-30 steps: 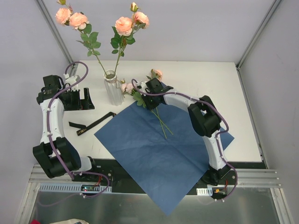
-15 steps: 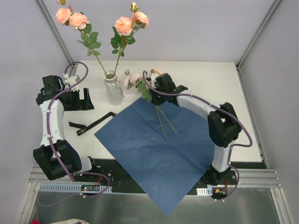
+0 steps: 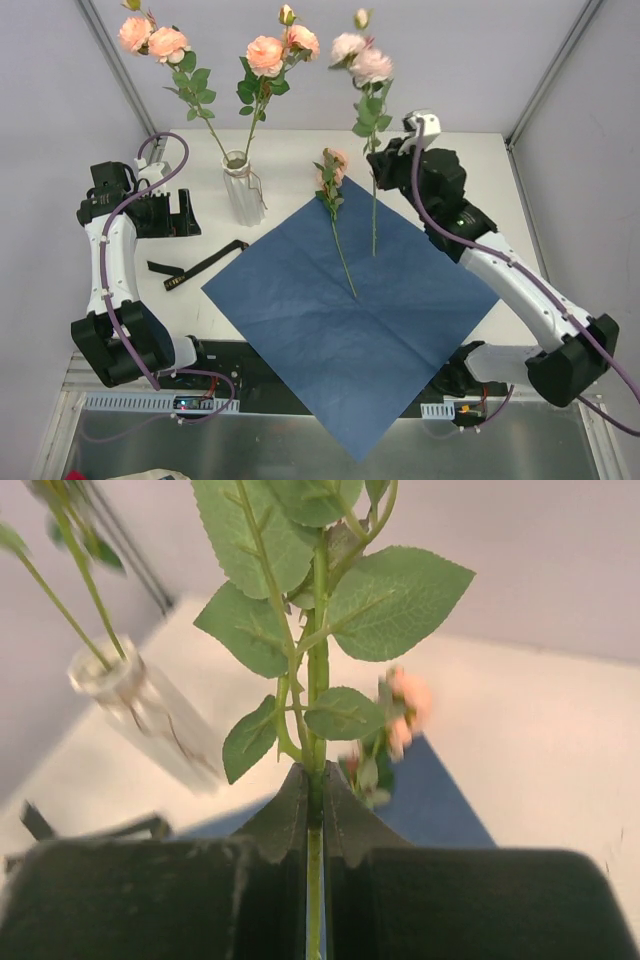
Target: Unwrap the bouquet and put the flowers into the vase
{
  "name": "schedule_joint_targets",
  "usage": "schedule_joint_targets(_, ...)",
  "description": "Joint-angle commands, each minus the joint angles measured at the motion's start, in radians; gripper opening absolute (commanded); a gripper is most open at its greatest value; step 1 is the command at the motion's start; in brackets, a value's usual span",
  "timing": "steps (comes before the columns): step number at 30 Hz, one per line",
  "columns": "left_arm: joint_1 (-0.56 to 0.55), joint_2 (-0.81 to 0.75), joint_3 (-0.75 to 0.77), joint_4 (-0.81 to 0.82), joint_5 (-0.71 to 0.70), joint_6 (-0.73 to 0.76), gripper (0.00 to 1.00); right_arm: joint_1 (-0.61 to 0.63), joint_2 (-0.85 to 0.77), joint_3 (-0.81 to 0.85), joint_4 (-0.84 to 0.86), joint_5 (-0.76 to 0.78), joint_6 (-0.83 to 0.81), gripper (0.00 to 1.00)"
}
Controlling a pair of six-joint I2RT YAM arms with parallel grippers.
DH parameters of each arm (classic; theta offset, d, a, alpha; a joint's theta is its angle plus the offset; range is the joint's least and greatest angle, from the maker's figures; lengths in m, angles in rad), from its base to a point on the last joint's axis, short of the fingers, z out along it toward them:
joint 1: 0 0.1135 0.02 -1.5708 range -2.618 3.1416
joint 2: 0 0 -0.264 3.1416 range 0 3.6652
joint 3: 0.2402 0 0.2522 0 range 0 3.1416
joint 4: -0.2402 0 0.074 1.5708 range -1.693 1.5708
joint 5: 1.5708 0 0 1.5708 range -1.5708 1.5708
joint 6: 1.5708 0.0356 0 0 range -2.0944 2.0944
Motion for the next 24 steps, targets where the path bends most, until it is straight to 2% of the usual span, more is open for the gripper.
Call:
schedule_joint_targets(1,0.004,-0.029,0.025,-0.024,0.014,0.003,0.99,0.002,-0.107,0.061,0.257,0.074,0.061,0.01)
schedule_joint_targets(3,0.006,-0.029,0.024,-0.023,0.015,0.002,0.99,0.017,-0.115,0.093,0.364,0.033,0.061,0.01)
schedule_joint_targets(8,0.006,-0.024,0.03,-0.024,0.018,-0.009,0.99,0.108,-0.031,0.259,0.447,-0.073,-0.036,0.01)
schedule_joint_targets(11,0.006,-0.026,0.034,-0.024,0.021,-0.015,0.99,0.18,0.068,0.389,0.463,-0.148,-0.081,0.01)
schedule_joint_targets(15,0.006,-0.027,0.031,-0.026,0.023,-0.018,0.99,0.269,0.217,0.466,0.623,-0.259,-0.178,0.01)
schedule_joint_targets(19,0.004,-0.026,0.03,-0.024,0.017,-0.017,0.99,0.306,0.354,0.512,0.847,-0.347,-0.235,0.01)
schedule_joint_targets(24,0.004,-0.021,0.033,-0.026,0.026,-0.015,0.99,0.307,0.536,0.675,0.886,-0.364,-0.203,0.01)
